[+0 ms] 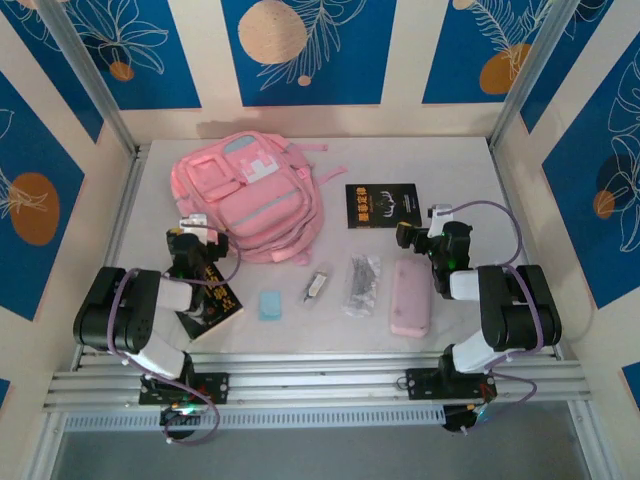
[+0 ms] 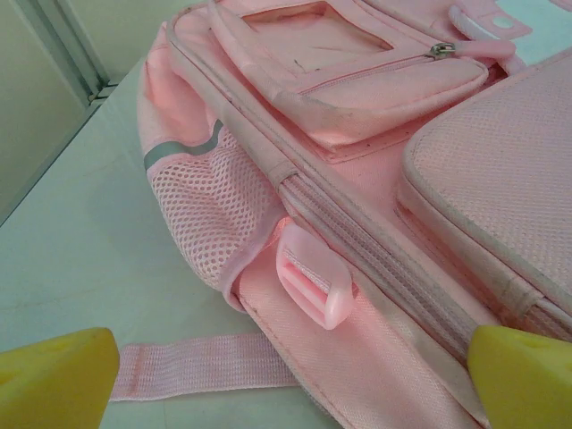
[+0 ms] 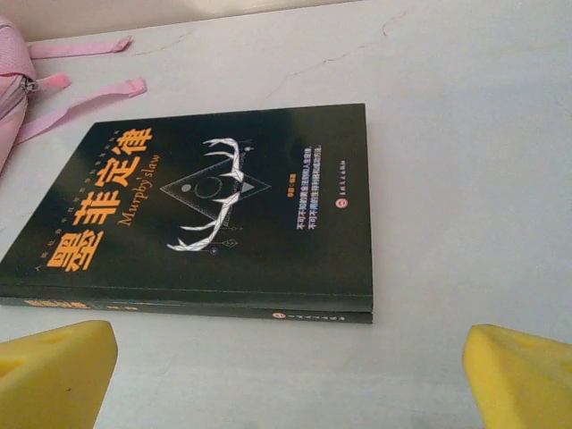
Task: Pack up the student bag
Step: Rotate the student bag at the top-center of the table.
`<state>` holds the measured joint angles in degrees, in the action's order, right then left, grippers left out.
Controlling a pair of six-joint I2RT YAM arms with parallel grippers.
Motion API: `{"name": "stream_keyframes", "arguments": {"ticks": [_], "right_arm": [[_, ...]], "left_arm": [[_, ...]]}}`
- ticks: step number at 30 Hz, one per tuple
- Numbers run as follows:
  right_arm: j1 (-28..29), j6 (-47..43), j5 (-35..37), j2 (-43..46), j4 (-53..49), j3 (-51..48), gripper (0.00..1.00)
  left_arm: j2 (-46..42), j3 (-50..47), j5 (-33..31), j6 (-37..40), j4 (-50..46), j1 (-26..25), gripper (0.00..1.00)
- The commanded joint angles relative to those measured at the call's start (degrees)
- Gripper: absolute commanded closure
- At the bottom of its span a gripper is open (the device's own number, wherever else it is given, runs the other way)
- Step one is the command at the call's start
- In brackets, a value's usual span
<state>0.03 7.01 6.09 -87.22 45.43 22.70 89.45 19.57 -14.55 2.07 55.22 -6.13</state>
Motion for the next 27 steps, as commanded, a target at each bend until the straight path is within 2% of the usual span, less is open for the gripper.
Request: {"name": "stream_keyframes", "arguments": {"ticks": [1,27], "right_arm": [[-0.03,-1.25,-0.99,0.1,0.42,1.3,0.01],[-0.08,-1.12,-1.32,0.21,0.5,1.2,0.01]], "left_arm": [[0.2,0.99,1.01,0.04,0.63,-0.37,0.0],[0.11,0.79,1.27,0.1,0.87,-0.27,0.0]]}}
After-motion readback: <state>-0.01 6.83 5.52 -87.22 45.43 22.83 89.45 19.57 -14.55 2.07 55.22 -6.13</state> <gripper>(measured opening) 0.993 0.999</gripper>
